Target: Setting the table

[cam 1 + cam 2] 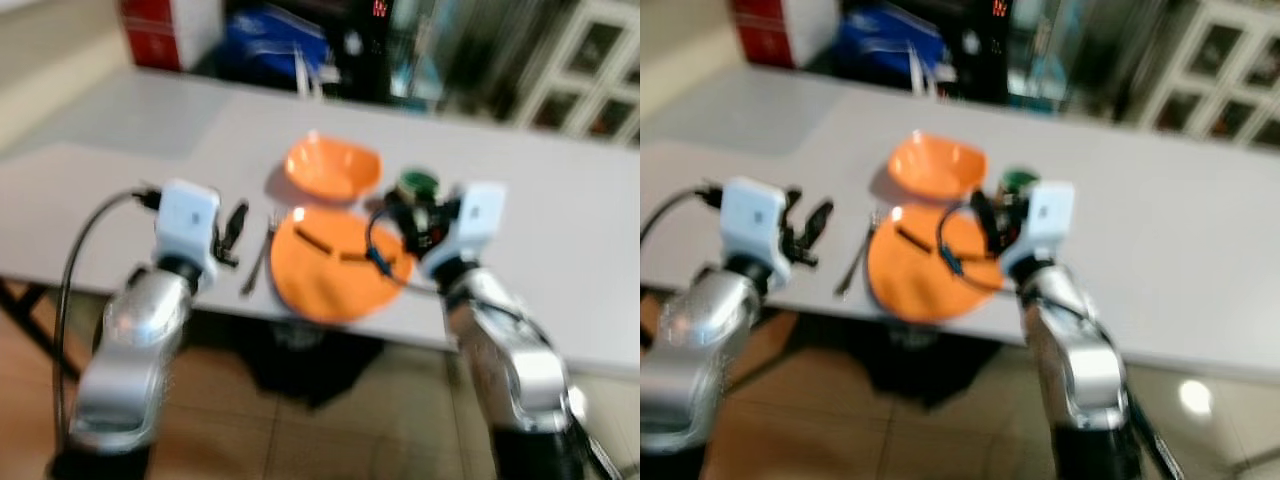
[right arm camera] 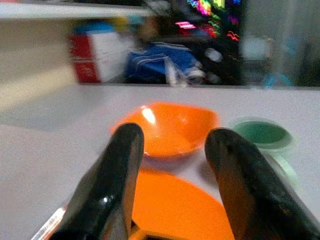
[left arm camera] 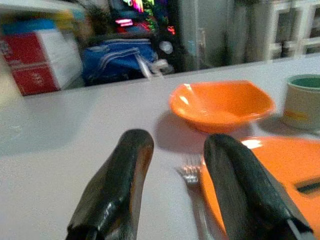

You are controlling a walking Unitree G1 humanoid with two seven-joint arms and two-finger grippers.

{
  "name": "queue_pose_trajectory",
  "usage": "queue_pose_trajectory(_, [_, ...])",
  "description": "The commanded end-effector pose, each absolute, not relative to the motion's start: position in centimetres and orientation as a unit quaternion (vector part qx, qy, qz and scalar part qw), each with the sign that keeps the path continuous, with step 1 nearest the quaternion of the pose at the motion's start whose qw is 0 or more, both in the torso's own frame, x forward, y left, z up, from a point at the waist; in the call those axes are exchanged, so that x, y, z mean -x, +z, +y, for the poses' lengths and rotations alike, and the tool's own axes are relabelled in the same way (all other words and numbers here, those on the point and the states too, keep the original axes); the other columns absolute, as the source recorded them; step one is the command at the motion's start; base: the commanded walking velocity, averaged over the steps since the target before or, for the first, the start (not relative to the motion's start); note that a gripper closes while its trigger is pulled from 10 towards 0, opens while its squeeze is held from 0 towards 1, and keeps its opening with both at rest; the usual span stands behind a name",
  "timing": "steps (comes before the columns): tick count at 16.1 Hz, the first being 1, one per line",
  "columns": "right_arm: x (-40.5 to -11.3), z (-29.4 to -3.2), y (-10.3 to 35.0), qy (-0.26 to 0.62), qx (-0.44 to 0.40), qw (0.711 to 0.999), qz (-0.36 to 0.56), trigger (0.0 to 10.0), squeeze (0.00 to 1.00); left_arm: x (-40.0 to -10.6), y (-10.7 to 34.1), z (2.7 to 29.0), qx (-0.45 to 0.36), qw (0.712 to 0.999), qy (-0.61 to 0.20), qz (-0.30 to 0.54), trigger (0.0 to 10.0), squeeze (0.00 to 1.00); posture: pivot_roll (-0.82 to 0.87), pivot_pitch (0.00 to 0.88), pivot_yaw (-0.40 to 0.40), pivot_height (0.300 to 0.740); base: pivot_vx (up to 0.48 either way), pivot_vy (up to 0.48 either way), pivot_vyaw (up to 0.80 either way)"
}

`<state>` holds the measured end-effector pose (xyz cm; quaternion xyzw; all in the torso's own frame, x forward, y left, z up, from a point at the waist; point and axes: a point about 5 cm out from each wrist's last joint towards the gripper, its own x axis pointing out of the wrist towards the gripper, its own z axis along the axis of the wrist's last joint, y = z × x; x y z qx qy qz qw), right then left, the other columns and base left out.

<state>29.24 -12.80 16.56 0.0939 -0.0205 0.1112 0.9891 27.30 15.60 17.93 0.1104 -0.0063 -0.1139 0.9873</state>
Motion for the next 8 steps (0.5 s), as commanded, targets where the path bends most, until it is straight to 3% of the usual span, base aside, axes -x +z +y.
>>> queue_pose_trajectory(1, [-29.3,-13.0,16.5,0.095,-0.089,0.991,-0.020,10.0,0.00,-27.5,17.8,16.8,-0.124,0.990,-0.075,0.004,10.0,0.00,0.01,0.000,-0.057,0.740,0.000,0.480,-0.41])
queue_pose_trajectory(8, [-29.6,-13.1,16.0,0.076,-0.088,0.993,-0.010,10.0,0.00,-27.9,18.4,17.9,-0.126,0.992,-0.030,-0.010,10.0,0.00,0.01,0.003,-0.043,0.740,0.000,0.480,-0.69])
